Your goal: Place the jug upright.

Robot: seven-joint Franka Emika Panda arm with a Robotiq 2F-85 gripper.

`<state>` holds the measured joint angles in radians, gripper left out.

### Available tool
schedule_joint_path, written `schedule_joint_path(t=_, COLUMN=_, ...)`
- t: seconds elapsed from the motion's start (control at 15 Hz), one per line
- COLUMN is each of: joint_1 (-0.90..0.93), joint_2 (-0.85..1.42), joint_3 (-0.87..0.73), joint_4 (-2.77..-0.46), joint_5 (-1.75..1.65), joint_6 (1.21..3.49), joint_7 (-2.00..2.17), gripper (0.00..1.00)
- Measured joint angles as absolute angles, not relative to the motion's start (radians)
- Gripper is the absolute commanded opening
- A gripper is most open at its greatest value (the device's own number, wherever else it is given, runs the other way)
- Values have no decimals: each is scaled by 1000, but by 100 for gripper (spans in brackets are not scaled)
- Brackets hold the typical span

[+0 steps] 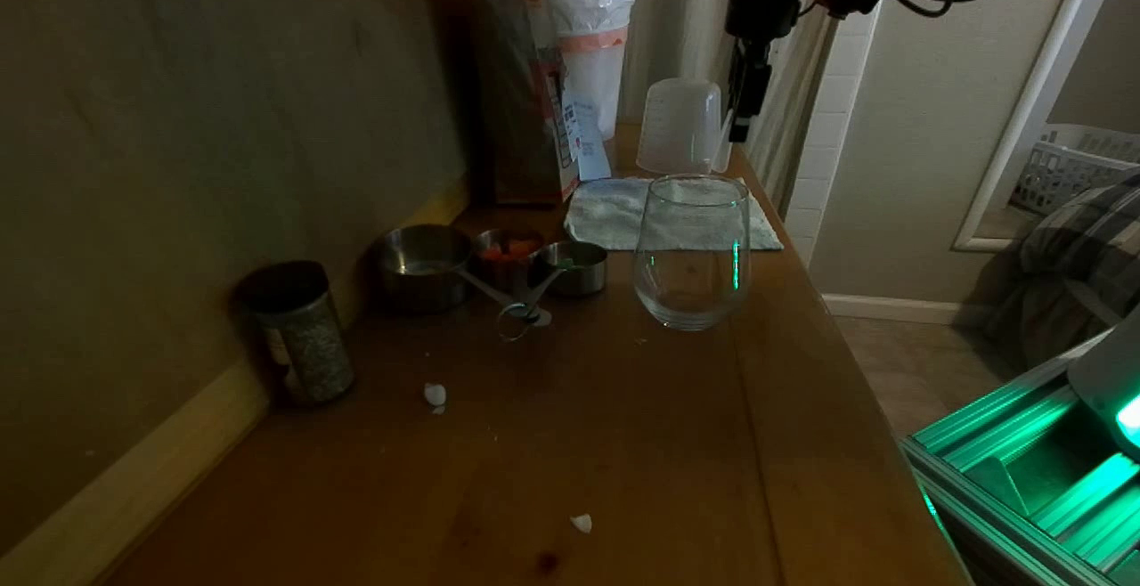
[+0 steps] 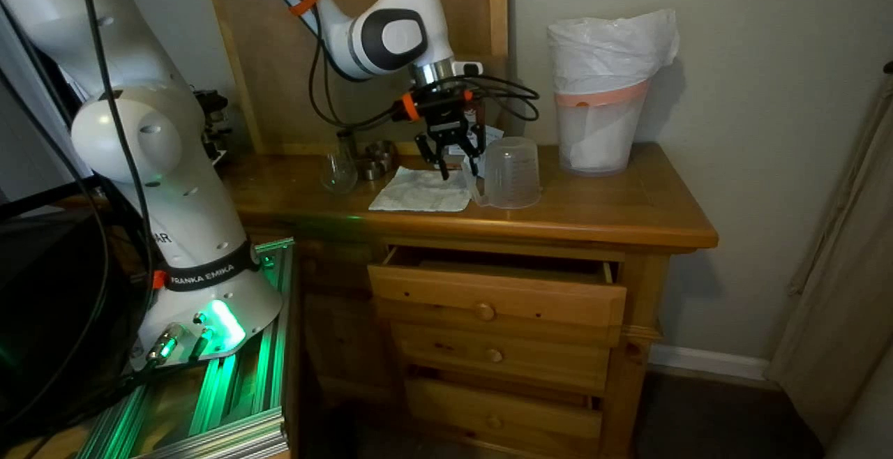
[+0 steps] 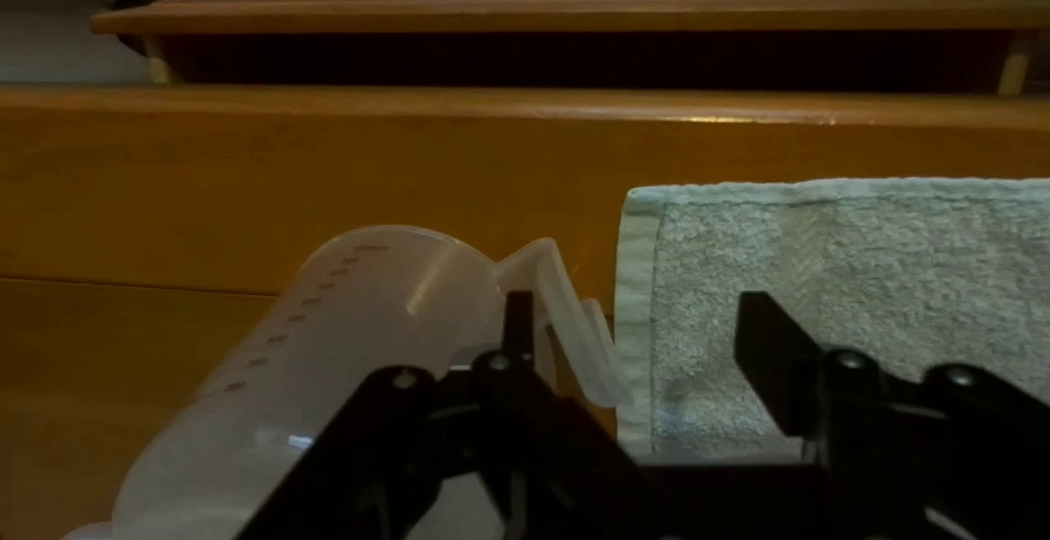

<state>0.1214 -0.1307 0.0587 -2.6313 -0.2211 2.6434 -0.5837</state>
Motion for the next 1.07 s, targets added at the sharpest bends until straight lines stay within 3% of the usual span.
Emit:
schedule_joint_path(t=0.27, joint_1=118, joint_2=-125, joint_3=59, joint_4=-2625, joint_5=-232, joint_6=2658, joint_7=-584, gripper=100)
schedule_joint_path(t=0.4, joint_1=118, joint_2=-122, joint_3=58, joint_4=-2625, joint_5=-235, joint_6=2677, joint_7=-587, gripper=75)
schedule_joint_path(t=0.47, joint_1=118, joint_2=-121, joint_3=58, joint_4=-2625, joint_5=-236, joint_6=2682, joint_7=-589, gripper=75)
schedule_joint_path(t=1.07, joint_1=110, joint_2=-116, joint_3=57, joint_4=-2624, joint_5=-242, joint_6=2692, joint_7=-599, gripper=10)
